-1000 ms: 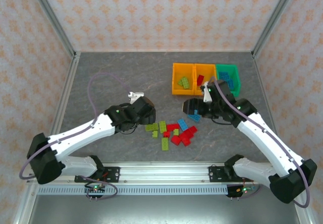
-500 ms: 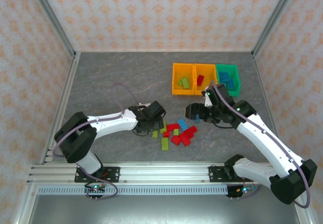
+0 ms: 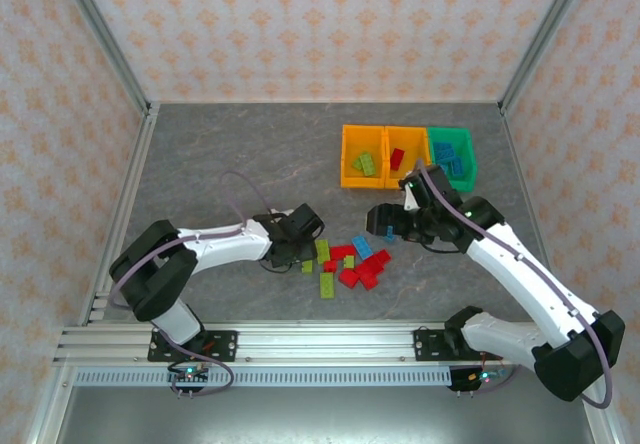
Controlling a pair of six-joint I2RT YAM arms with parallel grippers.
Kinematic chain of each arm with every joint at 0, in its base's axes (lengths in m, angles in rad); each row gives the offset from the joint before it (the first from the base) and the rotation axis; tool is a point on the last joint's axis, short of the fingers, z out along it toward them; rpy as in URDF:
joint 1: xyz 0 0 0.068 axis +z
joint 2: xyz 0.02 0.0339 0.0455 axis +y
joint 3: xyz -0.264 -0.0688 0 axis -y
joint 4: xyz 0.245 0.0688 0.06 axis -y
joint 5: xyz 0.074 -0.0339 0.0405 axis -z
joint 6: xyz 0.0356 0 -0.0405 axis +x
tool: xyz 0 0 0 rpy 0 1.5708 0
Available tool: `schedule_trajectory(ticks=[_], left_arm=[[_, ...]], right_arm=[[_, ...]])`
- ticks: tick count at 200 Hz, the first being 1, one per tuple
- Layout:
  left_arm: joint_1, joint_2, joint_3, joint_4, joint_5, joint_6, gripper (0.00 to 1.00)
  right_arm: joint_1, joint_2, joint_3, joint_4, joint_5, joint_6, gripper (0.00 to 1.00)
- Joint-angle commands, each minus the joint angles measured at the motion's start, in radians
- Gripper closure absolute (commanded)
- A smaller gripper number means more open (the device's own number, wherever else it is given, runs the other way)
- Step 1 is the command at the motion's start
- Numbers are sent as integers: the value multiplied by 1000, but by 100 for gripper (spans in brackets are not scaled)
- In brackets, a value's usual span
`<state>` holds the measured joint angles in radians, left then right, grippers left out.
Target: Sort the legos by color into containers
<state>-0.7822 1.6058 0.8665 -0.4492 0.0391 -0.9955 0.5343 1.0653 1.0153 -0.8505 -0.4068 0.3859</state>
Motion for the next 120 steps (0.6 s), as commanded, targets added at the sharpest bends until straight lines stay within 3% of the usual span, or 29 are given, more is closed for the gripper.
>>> schedule_trajectory(ticks=[1, 24, 44, 87, 120], left_arm=[[13, -71, -8, -65, -6, 23, 50], [1, -156, 111, -52, -21, 88, 50], [-3, -88, 301, -47, -52, 173, 50], [16, 363, 906, -207, -298, 410, 50], [70, 741, 1435, -363, -285, 526, 52]], right_arm=[[6, -4, -21, 58, -80, 11, 13], [7, -23, -39, 118, -132, 35, 13], [6, -63, -63, 177, -76, 77, 13], [5, -132, -95, 198, 61, 157, 13], [6, -152, -103, 156, 86, 147, 13]])
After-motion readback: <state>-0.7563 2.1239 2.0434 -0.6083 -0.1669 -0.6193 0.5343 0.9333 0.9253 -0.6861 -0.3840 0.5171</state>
